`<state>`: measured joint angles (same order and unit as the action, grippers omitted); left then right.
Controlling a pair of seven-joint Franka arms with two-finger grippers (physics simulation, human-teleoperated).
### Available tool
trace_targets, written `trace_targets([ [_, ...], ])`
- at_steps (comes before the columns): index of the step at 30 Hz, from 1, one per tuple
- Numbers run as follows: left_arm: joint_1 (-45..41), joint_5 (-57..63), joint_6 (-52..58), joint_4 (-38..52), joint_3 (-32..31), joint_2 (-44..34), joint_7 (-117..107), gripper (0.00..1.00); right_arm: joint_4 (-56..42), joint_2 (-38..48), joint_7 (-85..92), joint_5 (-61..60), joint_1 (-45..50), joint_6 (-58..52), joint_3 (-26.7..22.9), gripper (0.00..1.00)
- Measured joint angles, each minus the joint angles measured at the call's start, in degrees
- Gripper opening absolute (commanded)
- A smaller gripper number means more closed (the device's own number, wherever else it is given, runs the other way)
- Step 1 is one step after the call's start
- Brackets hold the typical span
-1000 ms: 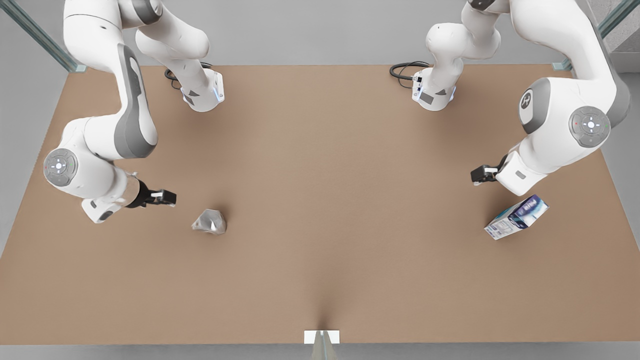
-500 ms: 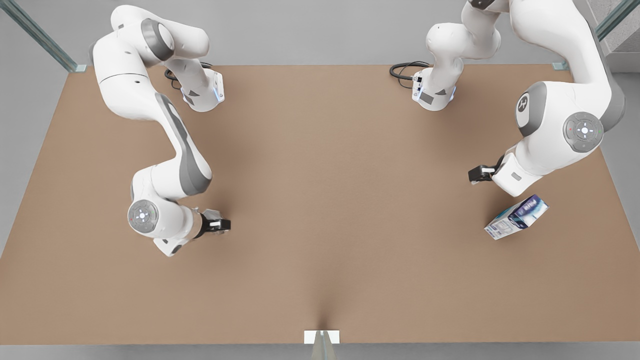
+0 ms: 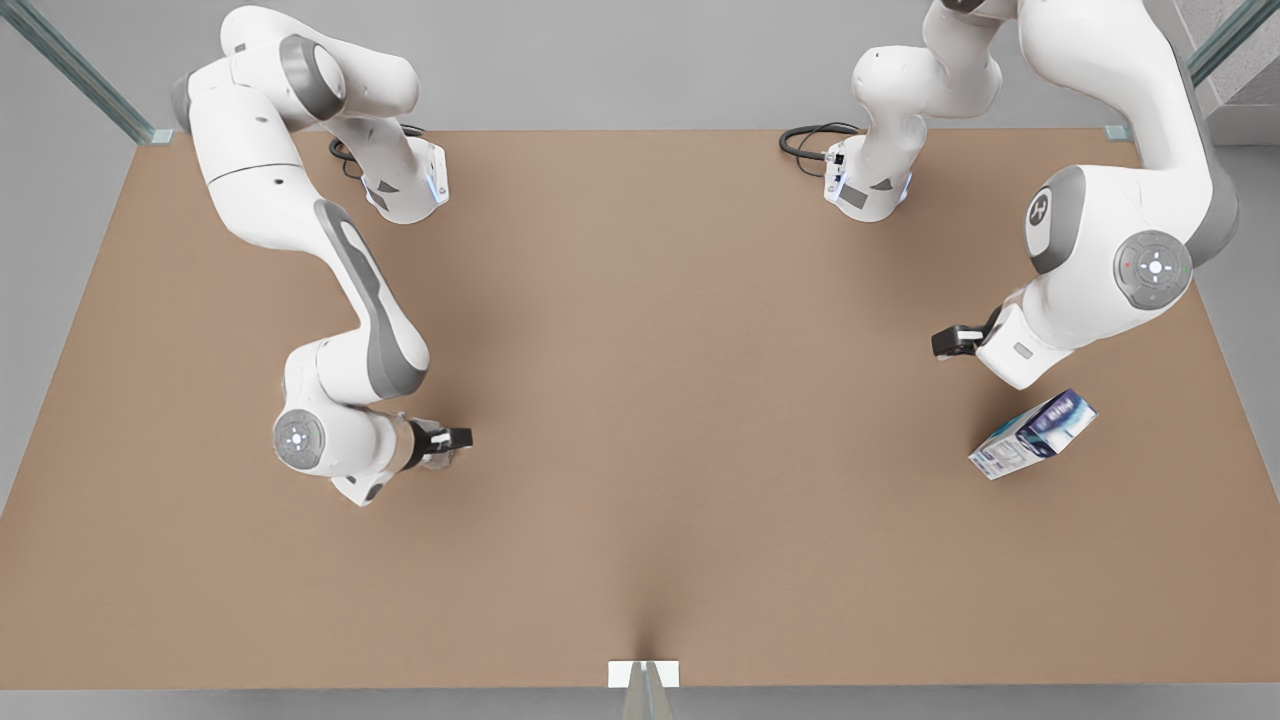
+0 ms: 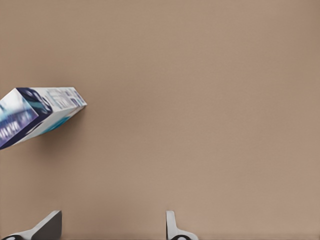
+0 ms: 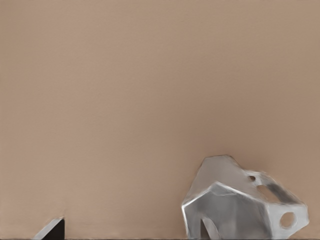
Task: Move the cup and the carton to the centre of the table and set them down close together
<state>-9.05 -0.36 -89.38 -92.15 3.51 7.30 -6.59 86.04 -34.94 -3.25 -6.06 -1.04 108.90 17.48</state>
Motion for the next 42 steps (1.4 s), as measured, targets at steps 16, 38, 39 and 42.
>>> trace_targets([
  [16,0.1,0.0,0.3,-1.1,0.0,-0.4,0.0,1.00,1.8,-2.8,1.0,8.4,1.0,0.9,-1.6,1.00],
  [38,0.1,0.0,-0.3,-1.0,0.0,0.3,-0.1,1.00,7.0,-2.9,1.2,9.1,0.9,6.0,-1.6,0.21],
  [39,0.1,0.0,-0.3,-1.0,0.0,0.3,-0.1,1.00,6.8,-2.7,1.2,9.1,1.0,5.3,-1.6,0.21],
  [42,0.2,0.0,-0.5,-1.0,0.0,0.4,0.0,1.00,6.4,-2.6,1.1,9.1,1.0,4.6,-1.6,0.21],
])
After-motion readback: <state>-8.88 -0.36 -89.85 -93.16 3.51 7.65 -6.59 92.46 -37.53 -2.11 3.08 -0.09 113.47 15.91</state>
